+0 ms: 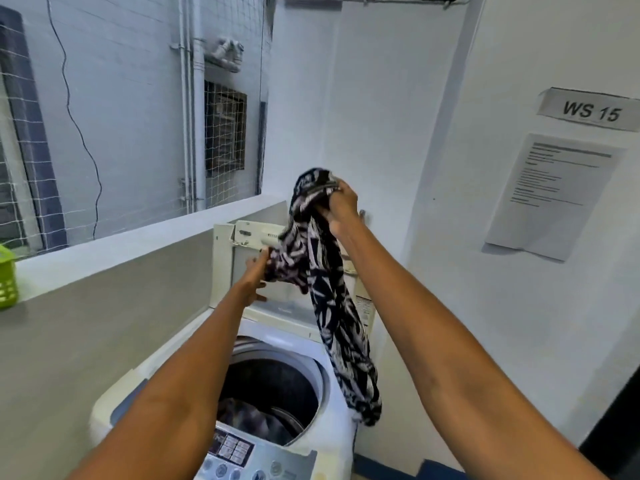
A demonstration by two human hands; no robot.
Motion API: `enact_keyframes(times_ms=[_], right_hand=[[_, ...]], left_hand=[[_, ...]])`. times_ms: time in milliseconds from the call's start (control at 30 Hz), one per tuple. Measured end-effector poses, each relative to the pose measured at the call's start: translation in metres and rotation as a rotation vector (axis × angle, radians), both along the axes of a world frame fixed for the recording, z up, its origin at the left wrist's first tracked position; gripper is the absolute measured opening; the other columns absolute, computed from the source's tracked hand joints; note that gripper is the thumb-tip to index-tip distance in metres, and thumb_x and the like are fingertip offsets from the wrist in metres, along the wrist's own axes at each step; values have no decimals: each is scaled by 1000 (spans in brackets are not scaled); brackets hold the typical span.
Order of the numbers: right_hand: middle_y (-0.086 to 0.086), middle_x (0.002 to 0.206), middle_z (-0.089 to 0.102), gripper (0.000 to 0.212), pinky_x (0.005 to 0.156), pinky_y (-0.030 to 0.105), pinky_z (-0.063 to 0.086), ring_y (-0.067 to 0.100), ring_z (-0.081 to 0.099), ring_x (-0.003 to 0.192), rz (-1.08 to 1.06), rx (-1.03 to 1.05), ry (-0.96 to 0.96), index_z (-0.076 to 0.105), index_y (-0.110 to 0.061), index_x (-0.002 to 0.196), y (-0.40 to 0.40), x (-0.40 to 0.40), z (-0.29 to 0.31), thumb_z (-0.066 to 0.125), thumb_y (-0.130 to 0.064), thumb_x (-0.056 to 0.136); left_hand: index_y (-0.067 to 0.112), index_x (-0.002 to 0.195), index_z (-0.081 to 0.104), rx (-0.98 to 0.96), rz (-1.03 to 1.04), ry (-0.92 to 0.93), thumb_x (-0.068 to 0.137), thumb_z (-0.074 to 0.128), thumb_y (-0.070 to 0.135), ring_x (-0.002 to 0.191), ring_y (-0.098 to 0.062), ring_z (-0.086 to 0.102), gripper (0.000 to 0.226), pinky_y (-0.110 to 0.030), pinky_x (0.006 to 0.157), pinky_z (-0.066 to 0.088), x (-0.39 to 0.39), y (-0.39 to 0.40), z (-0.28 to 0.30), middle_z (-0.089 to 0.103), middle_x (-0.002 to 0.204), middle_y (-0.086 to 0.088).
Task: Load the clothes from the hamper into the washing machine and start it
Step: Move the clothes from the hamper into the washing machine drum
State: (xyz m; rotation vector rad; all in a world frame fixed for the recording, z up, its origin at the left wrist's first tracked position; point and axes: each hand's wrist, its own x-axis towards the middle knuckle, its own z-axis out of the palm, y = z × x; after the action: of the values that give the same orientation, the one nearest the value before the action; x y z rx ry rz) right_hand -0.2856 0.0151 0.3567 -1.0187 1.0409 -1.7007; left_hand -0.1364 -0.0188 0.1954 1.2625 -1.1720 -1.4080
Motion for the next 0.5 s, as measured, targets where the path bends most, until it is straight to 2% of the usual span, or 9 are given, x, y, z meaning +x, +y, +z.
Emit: enact_keyframes(times_ms=[100,233,300,367,433,500], right_hand=[[17,126,56,45,73,36,58,30,60,103,-86,-24,-34,55,-13,126,-10,26,21,32,8,94],[14,119,57,44,83,43,57,30,60,99,-207,17,-14,59,-16,119,-24,47,11,33,6,92],[12,112,57,42,84,43,57,27,59,92,-229,66,31,61,-16,114,-32,51,-6,33,6,92],[10,108,56,35,82,42,57,27,57,91,-225,136,145,60,-14,109,-41,51,-32,35,5,93],[10,113,58,29,79,41,58,29,59,98,-191,215,274,60,-10,113,-51,49,-62,40,1,94],[15,121,59,26,76,42,58,33,61,104,-131,320,385,59,-5,115,-62,44,-99,45,-2,94]], left_hand=[[22,146,27,-15,-135,-20,89,17,69,124,-40,46,74,-49,86,44,16,-4,4,38,145,-15],[15,129,45,74,-267,-88,91,15,67,99,-32,58,71,-39,77,50,33,-18,-4,53,124,-14],[12,119,50,157,-362,-217,93,21,63,88,-28,60,65,-36,73,49,41,-25,-11,56,117,-12],[10,105,55,255,-472,-426,96,28,56,80,-24,59,54,-37,76,48,50,-32,-20,59,105,-10],[11,90,54,340,-541,-636,97,34,44,72,-23,57,40,-39,80,47,57,-41,-35,58,86,-7],[10,84,50,389,-542,-790,98,36,34,66,-23,51,31,-41,82,47,62,-49,-52,53,82,-8]])
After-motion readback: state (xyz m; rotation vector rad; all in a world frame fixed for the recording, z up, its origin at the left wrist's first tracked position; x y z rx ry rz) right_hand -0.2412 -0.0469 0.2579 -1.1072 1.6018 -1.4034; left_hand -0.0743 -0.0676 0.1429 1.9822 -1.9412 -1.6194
